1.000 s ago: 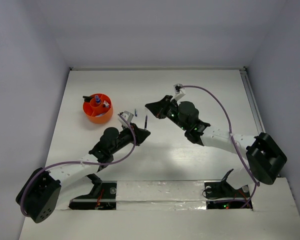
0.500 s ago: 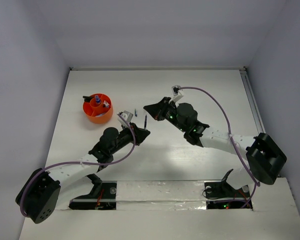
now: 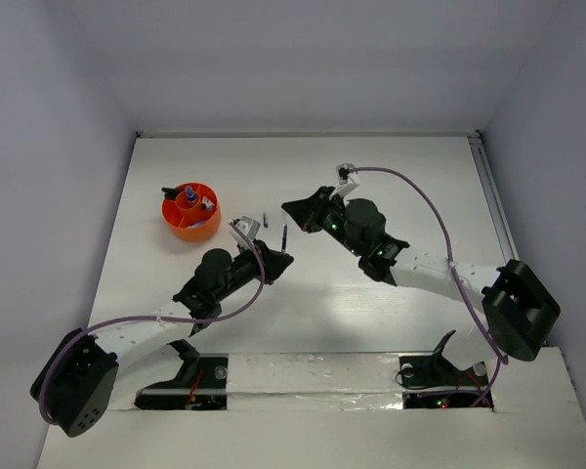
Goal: Sort the stationery into containers
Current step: Close the pen cap on the pen.
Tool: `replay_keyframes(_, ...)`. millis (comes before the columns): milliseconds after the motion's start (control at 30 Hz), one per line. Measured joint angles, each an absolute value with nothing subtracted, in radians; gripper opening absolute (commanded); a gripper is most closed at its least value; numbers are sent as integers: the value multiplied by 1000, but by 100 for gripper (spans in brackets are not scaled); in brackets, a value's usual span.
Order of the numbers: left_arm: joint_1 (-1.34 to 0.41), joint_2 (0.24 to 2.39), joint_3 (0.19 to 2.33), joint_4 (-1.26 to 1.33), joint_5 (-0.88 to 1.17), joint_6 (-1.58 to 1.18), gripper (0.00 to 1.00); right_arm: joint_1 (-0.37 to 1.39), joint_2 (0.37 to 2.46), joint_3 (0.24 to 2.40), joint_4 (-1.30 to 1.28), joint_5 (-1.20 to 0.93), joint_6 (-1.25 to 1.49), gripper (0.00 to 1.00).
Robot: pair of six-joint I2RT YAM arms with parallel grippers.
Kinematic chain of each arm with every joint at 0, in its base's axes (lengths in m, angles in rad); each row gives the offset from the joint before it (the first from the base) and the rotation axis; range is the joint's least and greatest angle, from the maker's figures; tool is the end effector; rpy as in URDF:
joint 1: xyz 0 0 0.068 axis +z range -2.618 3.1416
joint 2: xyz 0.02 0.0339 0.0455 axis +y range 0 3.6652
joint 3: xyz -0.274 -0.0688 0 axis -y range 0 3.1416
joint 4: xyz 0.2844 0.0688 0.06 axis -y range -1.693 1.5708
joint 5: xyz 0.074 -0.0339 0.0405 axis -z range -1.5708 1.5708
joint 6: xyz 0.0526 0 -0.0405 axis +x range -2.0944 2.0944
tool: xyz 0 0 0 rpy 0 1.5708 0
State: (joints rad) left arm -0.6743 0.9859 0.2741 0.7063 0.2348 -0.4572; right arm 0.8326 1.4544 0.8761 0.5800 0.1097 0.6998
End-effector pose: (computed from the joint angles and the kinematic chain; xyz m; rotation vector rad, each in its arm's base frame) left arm 0.1864 -0.1647 0.2009 0.3755 1.6381 -1.0560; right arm 0.2636 0.2812 0.2807 -0.0193 1.6822 1.1003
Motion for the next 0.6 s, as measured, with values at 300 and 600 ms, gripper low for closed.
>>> replay_keyframes(300,-674,984,274,706,236,-458,0,833,1454,889,560,131,684,0)
replay_keyframes(600,-674,983,273,706,236,-458,0,833,1454,889,560,132,685,0)
